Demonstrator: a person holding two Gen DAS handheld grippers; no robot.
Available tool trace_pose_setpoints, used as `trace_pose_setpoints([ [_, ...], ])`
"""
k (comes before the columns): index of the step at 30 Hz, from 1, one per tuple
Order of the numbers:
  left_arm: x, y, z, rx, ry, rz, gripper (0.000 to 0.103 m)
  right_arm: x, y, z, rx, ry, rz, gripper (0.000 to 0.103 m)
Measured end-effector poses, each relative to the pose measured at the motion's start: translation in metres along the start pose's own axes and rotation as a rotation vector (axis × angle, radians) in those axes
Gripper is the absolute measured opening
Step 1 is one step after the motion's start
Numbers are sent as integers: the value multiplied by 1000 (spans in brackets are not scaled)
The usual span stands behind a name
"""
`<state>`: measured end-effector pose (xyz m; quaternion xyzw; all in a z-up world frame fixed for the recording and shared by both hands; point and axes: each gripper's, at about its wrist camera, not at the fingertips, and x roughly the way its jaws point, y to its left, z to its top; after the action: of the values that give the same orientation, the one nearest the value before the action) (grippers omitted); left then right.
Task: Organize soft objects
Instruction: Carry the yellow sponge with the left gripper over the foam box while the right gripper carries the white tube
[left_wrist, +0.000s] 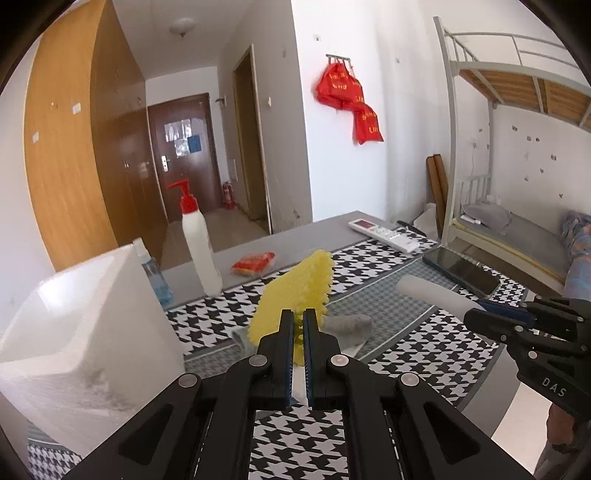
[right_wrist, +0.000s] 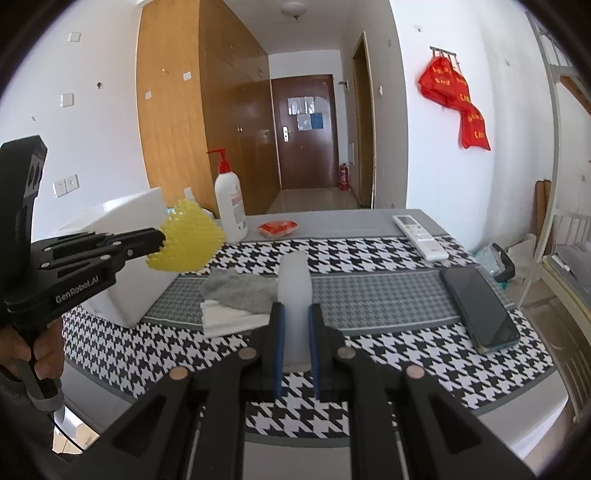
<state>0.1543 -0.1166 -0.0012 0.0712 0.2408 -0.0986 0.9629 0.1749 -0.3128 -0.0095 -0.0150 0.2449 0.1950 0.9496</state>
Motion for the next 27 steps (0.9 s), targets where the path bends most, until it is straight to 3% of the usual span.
trace_pose_setpoints([
  [27, -49, 41, 23, -21, -160, 114, 5, -9, 45, 43, -32, -123, 73, 15],
])
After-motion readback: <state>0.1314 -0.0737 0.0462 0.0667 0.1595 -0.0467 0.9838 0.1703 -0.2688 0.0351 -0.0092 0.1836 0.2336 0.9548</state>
